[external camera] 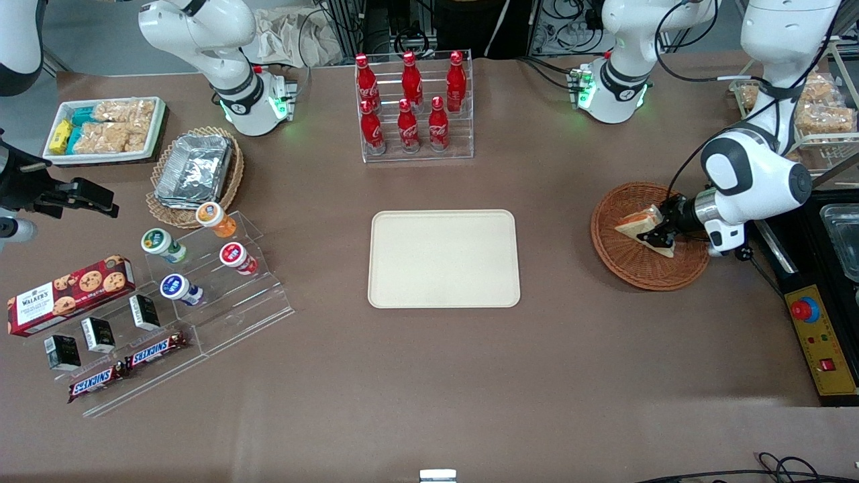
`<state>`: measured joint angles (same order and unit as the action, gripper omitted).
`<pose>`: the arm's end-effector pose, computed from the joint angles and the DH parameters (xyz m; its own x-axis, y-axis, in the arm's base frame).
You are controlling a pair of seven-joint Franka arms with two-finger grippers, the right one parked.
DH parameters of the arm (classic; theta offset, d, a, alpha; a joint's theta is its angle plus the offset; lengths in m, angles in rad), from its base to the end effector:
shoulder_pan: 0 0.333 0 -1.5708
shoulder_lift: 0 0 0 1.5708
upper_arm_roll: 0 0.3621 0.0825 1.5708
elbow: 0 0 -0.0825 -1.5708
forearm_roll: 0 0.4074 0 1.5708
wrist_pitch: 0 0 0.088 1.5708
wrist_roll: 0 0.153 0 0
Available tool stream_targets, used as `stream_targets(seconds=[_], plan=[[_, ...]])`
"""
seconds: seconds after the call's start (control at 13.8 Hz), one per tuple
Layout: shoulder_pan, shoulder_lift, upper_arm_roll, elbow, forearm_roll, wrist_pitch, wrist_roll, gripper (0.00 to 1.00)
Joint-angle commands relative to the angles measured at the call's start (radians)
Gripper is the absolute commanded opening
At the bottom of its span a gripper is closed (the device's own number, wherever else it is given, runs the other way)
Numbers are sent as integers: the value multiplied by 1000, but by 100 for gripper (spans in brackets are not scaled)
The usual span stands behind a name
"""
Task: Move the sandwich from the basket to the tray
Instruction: 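Lift the sandwich out of the basket with the left gripper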
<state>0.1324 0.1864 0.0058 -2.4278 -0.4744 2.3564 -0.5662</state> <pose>0.4733 0.0448 0.1952 0.4389 0.8185 -0.3709 0.8874 -0.4597 0.0356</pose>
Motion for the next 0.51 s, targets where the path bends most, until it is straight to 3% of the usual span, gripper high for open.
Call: stream_targets(seconds=[0.0,0.22,0.44], plan=[[-14,-59,0,16,2,-69,-29,40],[-13,-114,3,44,68,-172,-29,37],[-10,-166,5,134,183,-354,-34,38]])
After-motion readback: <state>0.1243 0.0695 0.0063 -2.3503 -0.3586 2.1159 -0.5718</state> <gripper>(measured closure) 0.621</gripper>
